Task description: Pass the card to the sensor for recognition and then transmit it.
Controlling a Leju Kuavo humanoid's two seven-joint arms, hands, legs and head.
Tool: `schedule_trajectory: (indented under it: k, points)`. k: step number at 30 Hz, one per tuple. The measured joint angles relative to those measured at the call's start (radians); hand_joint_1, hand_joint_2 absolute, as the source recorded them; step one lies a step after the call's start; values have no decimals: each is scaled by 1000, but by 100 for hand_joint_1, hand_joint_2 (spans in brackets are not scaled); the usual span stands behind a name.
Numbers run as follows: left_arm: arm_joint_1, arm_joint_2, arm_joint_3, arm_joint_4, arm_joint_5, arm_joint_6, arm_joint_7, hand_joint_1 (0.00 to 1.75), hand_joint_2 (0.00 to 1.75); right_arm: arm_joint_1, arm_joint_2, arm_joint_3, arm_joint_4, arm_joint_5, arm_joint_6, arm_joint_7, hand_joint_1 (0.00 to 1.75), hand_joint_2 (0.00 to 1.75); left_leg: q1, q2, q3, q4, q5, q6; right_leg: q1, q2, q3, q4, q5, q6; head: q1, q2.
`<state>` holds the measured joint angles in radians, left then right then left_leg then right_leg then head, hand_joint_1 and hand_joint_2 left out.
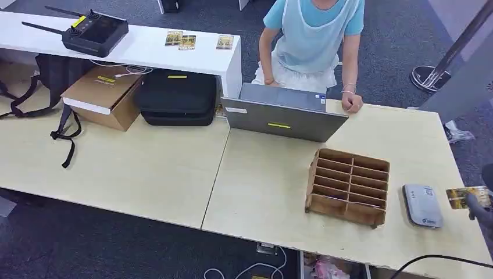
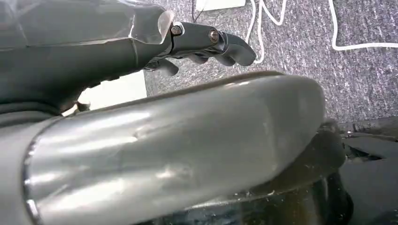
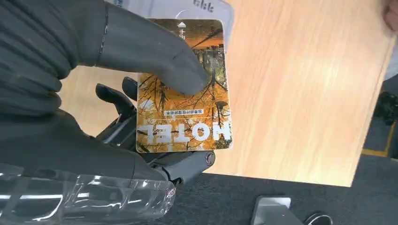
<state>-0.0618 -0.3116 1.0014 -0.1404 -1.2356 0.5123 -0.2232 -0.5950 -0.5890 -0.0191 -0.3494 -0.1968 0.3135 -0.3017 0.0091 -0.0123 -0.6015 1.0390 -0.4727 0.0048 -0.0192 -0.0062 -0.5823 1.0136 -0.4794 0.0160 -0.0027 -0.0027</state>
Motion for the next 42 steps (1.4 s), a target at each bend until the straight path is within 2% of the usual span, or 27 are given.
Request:
schedule_trajectory:
  k: [19,31,42]
  points:
    - [0,0,0,0,-20,0,0,0,0,50,18,-2,-32,60,-1,2,175,175,0,0,0,0,0,0,0,0,0,0,0,0,0,0]
    - [0,0,13,0,-19,0,-21,0,0,-12,77,14,-35,142,8,45,175,175,0,0,0,-1,0,0,0,0,0,1,0,0,0,0]
    - [0,0,29,0,-14,0,-29,0,0,-70,116,43,-14,152,-25,66,175,175,0,-1,0,-1,1,0,0,-1,0,1,0,0,0,0]
